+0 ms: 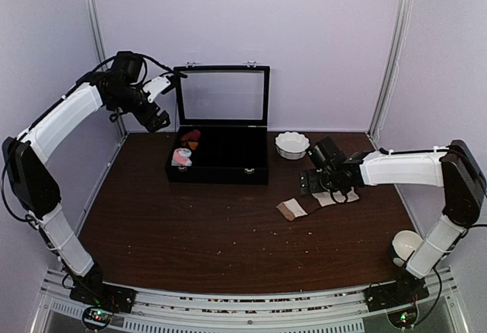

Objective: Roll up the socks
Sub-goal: Move the sock to the center of the board.

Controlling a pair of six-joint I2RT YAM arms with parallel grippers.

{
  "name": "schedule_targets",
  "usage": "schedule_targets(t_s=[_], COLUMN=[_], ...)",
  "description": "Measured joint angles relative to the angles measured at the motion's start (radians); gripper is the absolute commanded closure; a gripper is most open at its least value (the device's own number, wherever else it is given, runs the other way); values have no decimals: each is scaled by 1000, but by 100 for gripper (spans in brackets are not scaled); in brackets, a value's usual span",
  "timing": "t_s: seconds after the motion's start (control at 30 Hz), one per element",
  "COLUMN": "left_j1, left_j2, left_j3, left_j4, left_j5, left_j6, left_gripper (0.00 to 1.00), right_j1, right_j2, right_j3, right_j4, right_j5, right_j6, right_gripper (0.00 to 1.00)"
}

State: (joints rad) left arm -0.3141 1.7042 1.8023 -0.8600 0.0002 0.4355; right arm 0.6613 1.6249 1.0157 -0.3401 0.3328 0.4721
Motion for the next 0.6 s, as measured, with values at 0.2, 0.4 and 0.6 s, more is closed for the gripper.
schedule_targets(t_s=[0.2, 0.4, 0.6], left_j1=[26, 31, 31], left_j2=[-35, -71, -116], left_j3=[-140, -232, -255], left_j4=[-10, -39, -43], left_j5=[-2, 6, 58], left_j6=[0, 5, 12], left_gripper=[2, 7, 9], right_j1=[202, 260, 250], right_j2=[135, 222, 234], right_j3=[22, 39, 54], right_j4=[45, 77, 87], right_j5=[-29, -43, -19], right_j6=[-58, -84, -83], right_gripper=[11, 21, 23])
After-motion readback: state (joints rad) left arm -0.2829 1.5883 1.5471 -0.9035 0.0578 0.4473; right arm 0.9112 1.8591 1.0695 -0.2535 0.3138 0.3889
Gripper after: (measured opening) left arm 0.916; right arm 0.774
